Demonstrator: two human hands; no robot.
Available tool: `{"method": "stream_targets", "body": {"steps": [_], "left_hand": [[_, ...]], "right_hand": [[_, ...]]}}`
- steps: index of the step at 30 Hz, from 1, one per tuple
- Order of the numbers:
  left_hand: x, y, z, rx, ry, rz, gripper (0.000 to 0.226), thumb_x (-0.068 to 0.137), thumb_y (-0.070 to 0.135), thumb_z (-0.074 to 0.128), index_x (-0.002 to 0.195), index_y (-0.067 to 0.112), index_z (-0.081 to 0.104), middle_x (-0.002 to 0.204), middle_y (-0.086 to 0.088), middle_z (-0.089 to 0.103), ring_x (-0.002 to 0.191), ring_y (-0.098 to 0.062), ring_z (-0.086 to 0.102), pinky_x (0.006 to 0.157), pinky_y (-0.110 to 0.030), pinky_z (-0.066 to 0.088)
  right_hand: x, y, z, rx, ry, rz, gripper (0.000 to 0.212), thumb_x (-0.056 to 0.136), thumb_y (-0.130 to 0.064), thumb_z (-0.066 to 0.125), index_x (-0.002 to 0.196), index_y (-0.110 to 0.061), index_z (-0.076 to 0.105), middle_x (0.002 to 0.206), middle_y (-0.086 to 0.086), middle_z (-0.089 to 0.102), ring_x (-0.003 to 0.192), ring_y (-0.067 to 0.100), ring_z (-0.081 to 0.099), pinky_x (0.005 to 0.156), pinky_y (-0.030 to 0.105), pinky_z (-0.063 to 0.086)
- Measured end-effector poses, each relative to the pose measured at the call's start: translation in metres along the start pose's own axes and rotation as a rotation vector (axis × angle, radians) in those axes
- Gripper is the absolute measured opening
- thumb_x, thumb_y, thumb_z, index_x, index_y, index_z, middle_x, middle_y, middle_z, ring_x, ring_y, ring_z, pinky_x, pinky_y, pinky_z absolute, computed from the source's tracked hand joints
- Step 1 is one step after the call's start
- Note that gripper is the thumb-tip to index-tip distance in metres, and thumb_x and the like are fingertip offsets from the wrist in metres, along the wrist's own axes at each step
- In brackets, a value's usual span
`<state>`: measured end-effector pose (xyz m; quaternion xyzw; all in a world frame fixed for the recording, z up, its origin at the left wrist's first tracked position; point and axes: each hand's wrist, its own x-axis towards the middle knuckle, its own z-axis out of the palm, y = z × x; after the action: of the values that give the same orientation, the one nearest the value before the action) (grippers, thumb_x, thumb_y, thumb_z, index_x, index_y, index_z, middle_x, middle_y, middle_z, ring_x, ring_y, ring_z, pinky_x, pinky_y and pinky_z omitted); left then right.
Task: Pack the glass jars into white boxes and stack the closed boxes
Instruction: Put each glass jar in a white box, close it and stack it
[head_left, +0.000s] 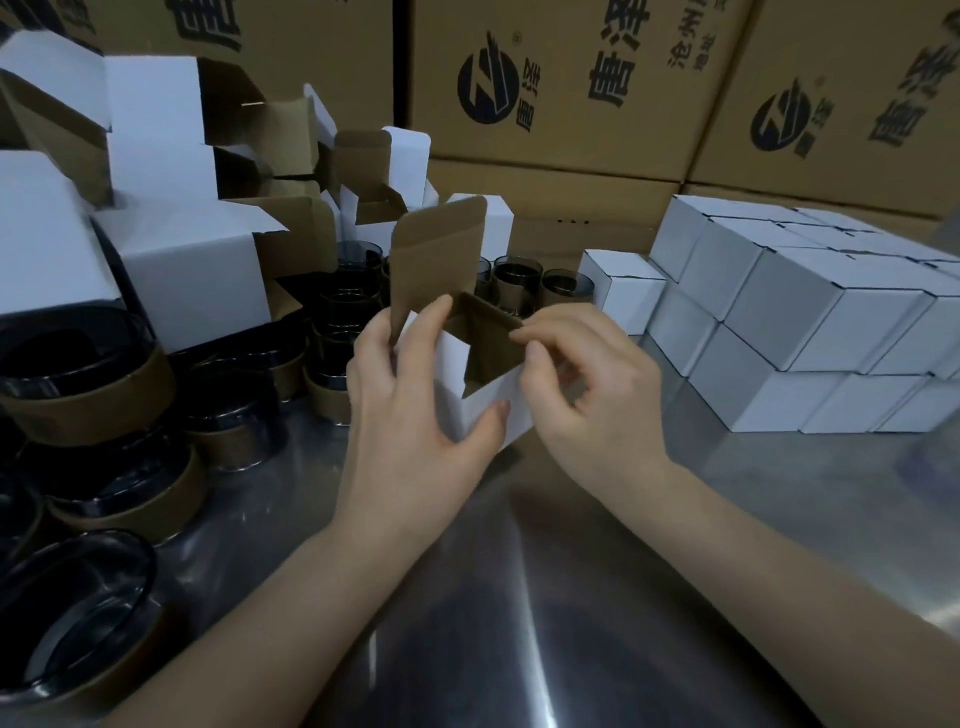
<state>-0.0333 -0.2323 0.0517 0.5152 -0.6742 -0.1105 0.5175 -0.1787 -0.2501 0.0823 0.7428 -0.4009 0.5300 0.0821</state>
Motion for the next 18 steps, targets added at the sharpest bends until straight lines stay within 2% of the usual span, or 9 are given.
{"method": "stream_targets", "body": {"steps": [3,6,9,12,16,18], "left_hand": [[0.001,0.000,0.000,-0.010,-0.029,-0.006,0.079,0.076,0.036,0.077,0.139,0.042,0.030,0.144,0.019,0.023,0.137,-0.010,0.022,0.094,-0.010,0.017],[0.000,0.002,0.000,-0.014,-0.085,0.004,0.077,0.075,0.032,0.077,0.137,0.040,0.032,0.146,0.015,0.027,0.137,-0.008,0.023,0.096,-0.010,0.017],[-0.001,0.004,0.000,-0.054,-0.129,0.011,0.075,0.074,0.031,0.078,0.131,0.046,0.032,0.143,0.018,0.031,0.134,-0.004,0.026,0.097,-0.012,0.021],[-0.001,0.005,-0.001,-0.115,-0.127,-0.007,0.075,0.072,0.028,0.080,0.122,0.052,0.030,0.133,0.024,0.034,0.127,0.000,0.032,0.096,-0.011,0.028],[-0.001,0.005,-0.002,-0.157,-0.133,-0.009,0.073,0.072,0.024,0.081,0.115,0.054,0.030,0.132,0.024,0.036,0.126,0.003,0.035,0.098,-0.010,0.031],[-0.001,0.006,-0.002,-0.169,-0.132,-0.013,0.074,0.072,0.022,0.082,0.112,0.055,0.029,0.133,0.023,0.037,0.130,0.000,0.035,0.103,-0.016,0.031]], "right_hand": [[0.003,0.004,-0.004,0.092,-0.036,0.175,0.019,0.086,-0.029,0.062,0.090,-0.011,0.060,0.083,0.000,0.063,0.069,0.014,0.060,0.061,0.033,0.051],[0.006,0.005,-0.005,0.133,-0.102,0.284,0.030,0.083,-0.035,0.072,0.099,-0.024,0.049,0.084,-0.008,0.062,0.071,0.013,0.060,0.061,0.027,0.051],[0.009,0.009,-0.006,0.178,-0.125,0.344,0.027,0.086,-0.026,0.072,0.104,-0.026,0.053,0.079,-0.011,0.064,0.070,0.008,0.060,0.061,0.019,0.049],[0.011,0.015,-0.007,0.312,-0.115,0.454,0.017,0.089,-0.022,0.068,0.101,-0.029,0.057,0.075,-0.010,0.066,0.068,0.003,0.059,0.063,0.015,0.047],[0.014,0.020,-0.009,0.387,-0.106,0.501,0.015,0.092,-0.020,0.063,0.097,-0.034,0.058,0.078,-0.008,0.068,0.080,0.019,0.063,0.071,0.024,0.050],[0.015,0.021,-0.009,0.410,-0.115,0.514,0.017,0.093,-0.020,0.062,0.096,-0.037,0.058,0.080,-0.006,0.069,0.085,0.023,0.063,0.075,0.027,0.051]]}}
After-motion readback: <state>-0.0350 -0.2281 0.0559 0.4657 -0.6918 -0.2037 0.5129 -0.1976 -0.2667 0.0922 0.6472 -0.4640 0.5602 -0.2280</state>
